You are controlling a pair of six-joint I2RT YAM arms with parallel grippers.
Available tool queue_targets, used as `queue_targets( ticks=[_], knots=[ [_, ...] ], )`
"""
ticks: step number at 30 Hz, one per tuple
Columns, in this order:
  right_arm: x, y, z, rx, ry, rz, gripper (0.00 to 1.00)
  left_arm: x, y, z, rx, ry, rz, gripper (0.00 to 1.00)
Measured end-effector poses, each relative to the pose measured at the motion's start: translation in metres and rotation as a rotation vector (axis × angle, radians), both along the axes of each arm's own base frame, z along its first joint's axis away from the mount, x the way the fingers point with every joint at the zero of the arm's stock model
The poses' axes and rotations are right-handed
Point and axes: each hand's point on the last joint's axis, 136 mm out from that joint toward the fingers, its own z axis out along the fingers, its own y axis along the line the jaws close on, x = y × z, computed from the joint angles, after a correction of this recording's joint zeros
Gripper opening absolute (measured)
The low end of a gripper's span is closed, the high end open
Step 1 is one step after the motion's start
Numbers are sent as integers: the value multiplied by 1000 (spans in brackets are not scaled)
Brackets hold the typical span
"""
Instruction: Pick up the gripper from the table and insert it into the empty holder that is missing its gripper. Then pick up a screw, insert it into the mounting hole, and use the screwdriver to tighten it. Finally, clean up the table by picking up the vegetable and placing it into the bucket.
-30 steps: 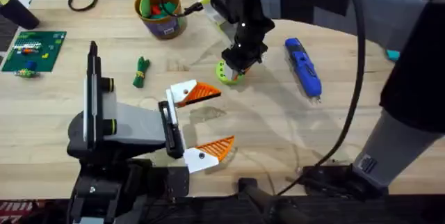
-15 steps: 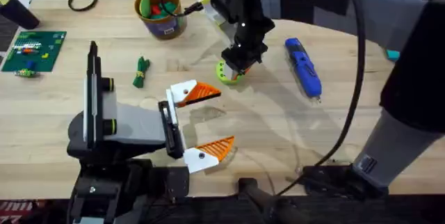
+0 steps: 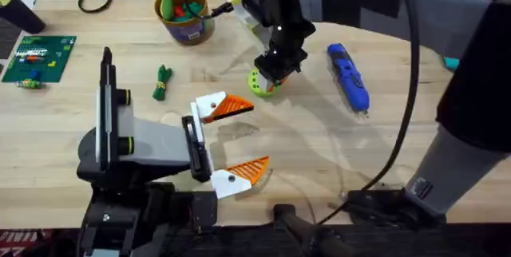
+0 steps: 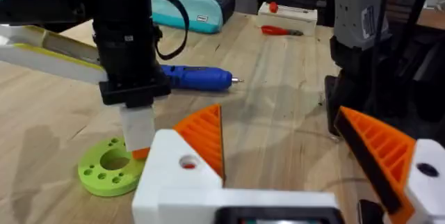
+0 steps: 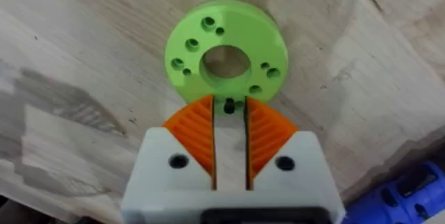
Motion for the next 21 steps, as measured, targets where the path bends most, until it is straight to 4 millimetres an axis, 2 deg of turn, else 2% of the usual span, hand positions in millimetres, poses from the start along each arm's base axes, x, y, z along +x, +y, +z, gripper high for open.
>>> queue_targets(
  ticks=[5, 13, 18, 21],
  knots=[
    [1, 1, 0, 3, -3, -4, 140, 0, 0, 0, 0, 0, 0, 987],
    [1, 1, 0, 4, -4, -6, 120, 0, 0, 0, 0, 0, 0, 986],
    [1, 1, 0, 5, -4, -7, 18, 0, 0, 0, 0, 0, 0, 986],
    [1, 1, 0, 5, -4, -8, 4, 0, 0, 0, 0, 0, 0, 986]
  ],
)
